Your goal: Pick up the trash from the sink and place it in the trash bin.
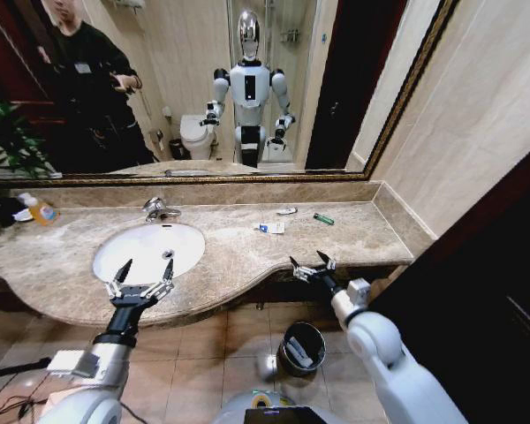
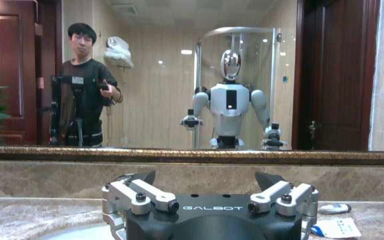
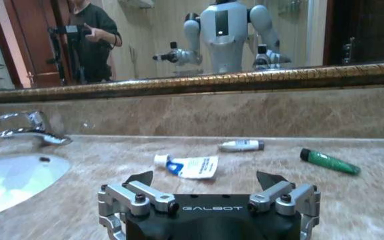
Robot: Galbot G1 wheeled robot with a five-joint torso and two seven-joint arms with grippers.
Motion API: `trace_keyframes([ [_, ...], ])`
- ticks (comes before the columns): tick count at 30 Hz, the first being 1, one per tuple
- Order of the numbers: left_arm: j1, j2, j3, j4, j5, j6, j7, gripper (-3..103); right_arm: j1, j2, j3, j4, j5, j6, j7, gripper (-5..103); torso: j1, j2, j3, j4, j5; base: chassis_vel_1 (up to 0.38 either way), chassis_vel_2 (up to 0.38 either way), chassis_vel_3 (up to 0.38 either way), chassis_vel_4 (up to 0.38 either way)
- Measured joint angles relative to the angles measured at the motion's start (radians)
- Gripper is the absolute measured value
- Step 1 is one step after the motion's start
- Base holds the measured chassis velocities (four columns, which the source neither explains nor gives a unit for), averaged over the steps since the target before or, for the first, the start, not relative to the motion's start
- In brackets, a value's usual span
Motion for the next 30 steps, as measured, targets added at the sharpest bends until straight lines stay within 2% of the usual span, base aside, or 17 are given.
trace_keyframes([
  [4,0.0,0.0,0.0,0.0,0.0,0.0,0.0,100,0.095,-0.009,-0.03,-0.071,0.034,-0.001,-0.009,100,0.0,0.0,0.0,-0.0001,0.0,0.0,0.0,0.0,0.0],
  [14,0.0,0.0,0.0,0.0,0.0,0.0,0.0,100,0.236,-0.003,-0.141,-0.196,0.05,-0.01,-0.009,100,0.0,0.0,0.0,-0.0001,-0.0002,0.0,0.0,0.0,0.0],
  [22,0.0,0.0,0.0,0.0,0.0,0.0,0.0,100,0.375,0.04,-0.212,-0.378,0.069,-0.012,-0.006,100,0.0,0.0,0.0,-0.0001,-0.0001,0.0,0.0,0.0,0.0],
  [30,0.0,0.0,0.0,0.0,0.0,0.0,0.0,100,0.469,0.063,-0.223,-0.505,0.056,-0.001,-0.026,100,0.0,0.0,0.0,-0.0001,0.0,0.0,0.0,0.0,0.0],
])
